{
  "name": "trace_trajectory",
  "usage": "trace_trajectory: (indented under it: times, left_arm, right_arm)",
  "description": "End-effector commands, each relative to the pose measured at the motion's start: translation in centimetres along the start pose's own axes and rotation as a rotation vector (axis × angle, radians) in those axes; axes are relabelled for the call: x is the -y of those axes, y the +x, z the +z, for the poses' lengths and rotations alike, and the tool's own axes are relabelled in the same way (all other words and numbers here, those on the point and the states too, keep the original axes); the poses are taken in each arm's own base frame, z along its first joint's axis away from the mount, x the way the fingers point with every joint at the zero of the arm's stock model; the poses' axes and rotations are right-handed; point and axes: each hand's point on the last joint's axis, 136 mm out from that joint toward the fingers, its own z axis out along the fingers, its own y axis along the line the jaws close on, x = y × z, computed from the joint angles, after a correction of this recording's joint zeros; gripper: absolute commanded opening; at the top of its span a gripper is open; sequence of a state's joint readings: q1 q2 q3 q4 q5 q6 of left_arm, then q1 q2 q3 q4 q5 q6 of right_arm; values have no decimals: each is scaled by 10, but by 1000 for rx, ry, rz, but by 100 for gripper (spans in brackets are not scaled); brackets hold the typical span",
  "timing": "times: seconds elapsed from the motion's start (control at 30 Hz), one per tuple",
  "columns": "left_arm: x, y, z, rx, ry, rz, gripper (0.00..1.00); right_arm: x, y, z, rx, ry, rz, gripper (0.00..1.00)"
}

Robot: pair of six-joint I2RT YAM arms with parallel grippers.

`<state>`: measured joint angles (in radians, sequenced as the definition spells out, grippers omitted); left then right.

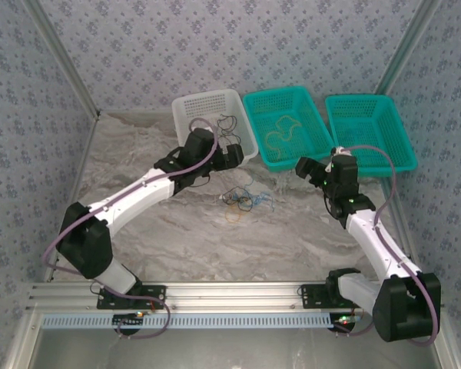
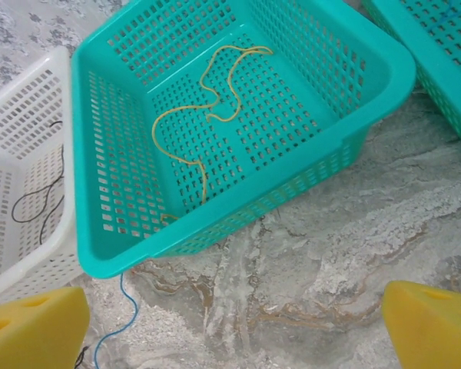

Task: Untangle the cables

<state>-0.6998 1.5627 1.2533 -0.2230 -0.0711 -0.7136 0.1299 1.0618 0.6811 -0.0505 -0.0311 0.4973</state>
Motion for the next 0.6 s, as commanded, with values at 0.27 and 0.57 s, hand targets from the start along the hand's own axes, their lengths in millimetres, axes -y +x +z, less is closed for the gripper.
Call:
trace_trajectory:
  times: [0.27, 0.57]
  left_arm:
    - [-7, 29, 11, -80, -92, 52, 99]
    - [9, 46, 24, -76, -26, -79, 99]
  right_arm:
    - [-33, 40, -1, -109, -114, -134, 97]
    - [-37, 82, -1, -225, -97, -257, 93]
